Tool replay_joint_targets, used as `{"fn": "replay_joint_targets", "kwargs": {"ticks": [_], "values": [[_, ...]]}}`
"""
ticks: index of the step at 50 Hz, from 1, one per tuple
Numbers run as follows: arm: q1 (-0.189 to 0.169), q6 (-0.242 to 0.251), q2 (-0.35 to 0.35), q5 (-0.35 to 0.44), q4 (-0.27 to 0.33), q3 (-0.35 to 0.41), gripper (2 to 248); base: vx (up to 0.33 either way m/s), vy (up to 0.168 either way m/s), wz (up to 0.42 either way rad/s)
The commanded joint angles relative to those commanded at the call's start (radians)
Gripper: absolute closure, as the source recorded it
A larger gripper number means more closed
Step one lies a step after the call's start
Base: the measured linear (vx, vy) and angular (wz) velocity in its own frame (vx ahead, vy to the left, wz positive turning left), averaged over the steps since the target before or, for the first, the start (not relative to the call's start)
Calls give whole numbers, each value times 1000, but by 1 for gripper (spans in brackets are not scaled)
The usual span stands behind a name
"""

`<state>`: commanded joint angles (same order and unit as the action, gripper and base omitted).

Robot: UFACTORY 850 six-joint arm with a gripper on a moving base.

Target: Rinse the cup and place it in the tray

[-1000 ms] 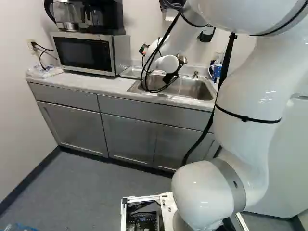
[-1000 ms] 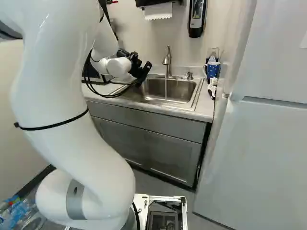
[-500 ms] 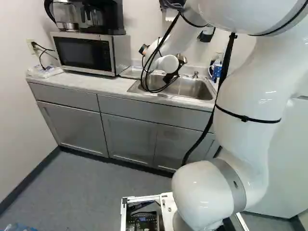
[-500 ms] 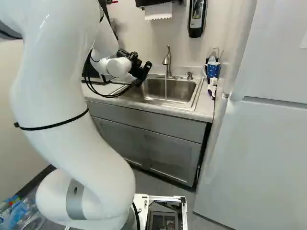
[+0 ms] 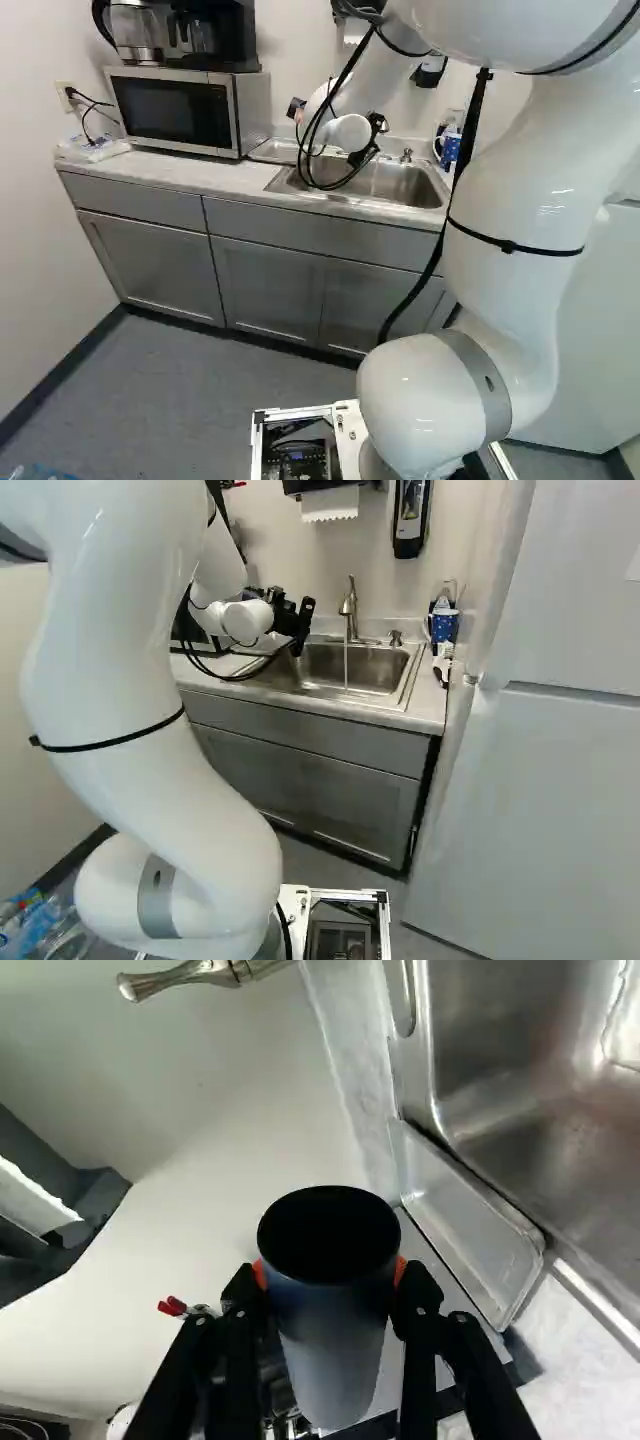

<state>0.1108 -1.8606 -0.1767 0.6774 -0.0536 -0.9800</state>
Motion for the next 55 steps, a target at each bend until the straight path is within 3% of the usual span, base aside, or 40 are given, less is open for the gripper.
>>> {"fn": "replay_joint_targets", "kwargs": {"ticks": [55], "values": [[0, 578, 0, 0, 0, 0, 125, 0, 0, 0]]}}
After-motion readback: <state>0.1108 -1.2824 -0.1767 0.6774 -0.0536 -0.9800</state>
